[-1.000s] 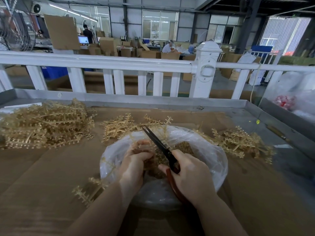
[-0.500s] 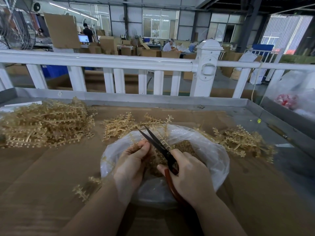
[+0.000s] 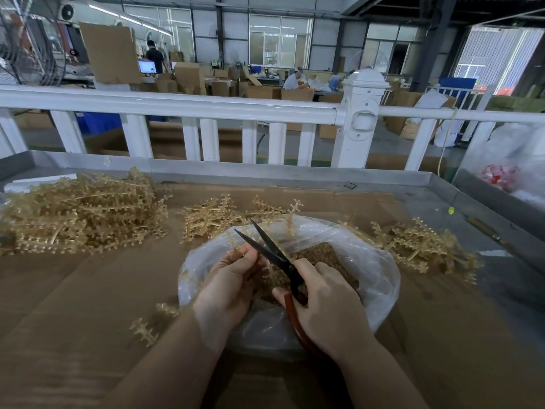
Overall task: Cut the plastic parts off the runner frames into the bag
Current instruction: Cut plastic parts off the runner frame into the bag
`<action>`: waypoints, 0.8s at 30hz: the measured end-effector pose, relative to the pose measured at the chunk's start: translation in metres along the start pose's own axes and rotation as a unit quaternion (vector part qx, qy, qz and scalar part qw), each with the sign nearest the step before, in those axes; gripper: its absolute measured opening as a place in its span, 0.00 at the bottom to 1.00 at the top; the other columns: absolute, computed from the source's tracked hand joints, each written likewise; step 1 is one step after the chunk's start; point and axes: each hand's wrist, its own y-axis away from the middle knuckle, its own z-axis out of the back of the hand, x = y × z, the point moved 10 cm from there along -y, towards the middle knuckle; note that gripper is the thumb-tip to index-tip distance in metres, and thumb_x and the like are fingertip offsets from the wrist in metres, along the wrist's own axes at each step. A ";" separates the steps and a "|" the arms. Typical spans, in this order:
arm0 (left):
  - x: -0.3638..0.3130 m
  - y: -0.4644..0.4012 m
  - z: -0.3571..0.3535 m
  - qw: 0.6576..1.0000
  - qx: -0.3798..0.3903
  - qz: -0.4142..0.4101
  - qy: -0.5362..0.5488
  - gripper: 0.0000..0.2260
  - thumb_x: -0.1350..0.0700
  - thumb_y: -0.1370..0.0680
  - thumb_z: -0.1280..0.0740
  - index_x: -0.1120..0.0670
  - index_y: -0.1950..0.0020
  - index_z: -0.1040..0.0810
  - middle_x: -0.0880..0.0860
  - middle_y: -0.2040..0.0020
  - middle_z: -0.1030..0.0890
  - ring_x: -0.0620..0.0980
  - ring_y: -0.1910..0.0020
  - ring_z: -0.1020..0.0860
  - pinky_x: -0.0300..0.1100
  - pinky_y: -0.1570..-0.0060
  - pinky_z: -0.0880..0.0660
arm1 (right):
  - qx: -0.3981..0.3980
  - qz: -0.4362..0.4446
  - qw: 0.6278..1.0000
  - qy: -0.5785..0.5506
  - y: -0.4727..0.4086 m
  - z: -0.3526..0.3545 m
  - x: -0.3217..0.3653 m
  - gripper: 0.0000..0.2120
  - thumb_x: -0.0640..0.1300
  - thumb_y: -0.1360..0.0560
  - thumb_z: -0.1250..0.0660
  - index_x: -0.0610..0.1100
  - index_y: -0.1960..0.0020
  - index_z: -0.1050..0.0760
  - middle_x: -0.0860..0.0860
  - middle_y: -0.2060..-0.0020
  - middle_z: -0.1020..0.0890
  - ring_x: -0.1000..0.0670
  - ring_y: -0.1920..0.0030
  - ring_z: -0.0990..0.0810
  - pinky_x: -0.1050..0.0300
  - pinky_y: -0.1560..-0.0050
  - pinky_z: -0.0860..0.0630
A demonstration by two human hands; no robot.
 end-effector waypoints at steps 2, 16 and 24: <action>0.001 0.000 -0.001 1.000 0.010 0.003 -0.007 0.06 0.62 0.29 0.35 0.59 0.55 0.21 0.57 0.60 0.20 0.52 0.60 0.21 0.44 0.60 0.20 | 0.003 0.001 1.000 0.008 0.000 0.000 0.000 0.26 0.68 0.28 0.50 0.54 0.40 0.30 0.56 0.56 0.25 0.54 0.53 0.27 0.64 0.55 0.30; 0.001 0.004 -0.011 0.998 0.030 0.007 -0.047 0.02 0.63 0.28 0.35 0.59 0.58 0.23 0.56 0.66 0.23 0.51 0.63 0.25 0.45 0.56 0.26 | -0.013 0.016 1.000 0.020 -0.003 0.005 0.010 0.22 0.64 0.25 0.46 0.48 0.44 0.28 0.52 0.59 0.23 0.51 0.58 0.24 0.59 0.58 0.27; 0.003 0.005 -0.014 0.998 0.036 0.018 -0.047 0.02 0.61 0.33 0.34 0.59 0.63 0.25 0.54 0.71 0.25 0.47 0.72 0.23 0.37 0.71 0.23 | -0.018 0.023 0.999 0.021 -0.007 0.005 0.013 0.23 0.63 0.25 0.46 0.45 0.46 0.26 0.49 0.63 0.22 0.49 0.64 0.22 0.57 0.64 0.26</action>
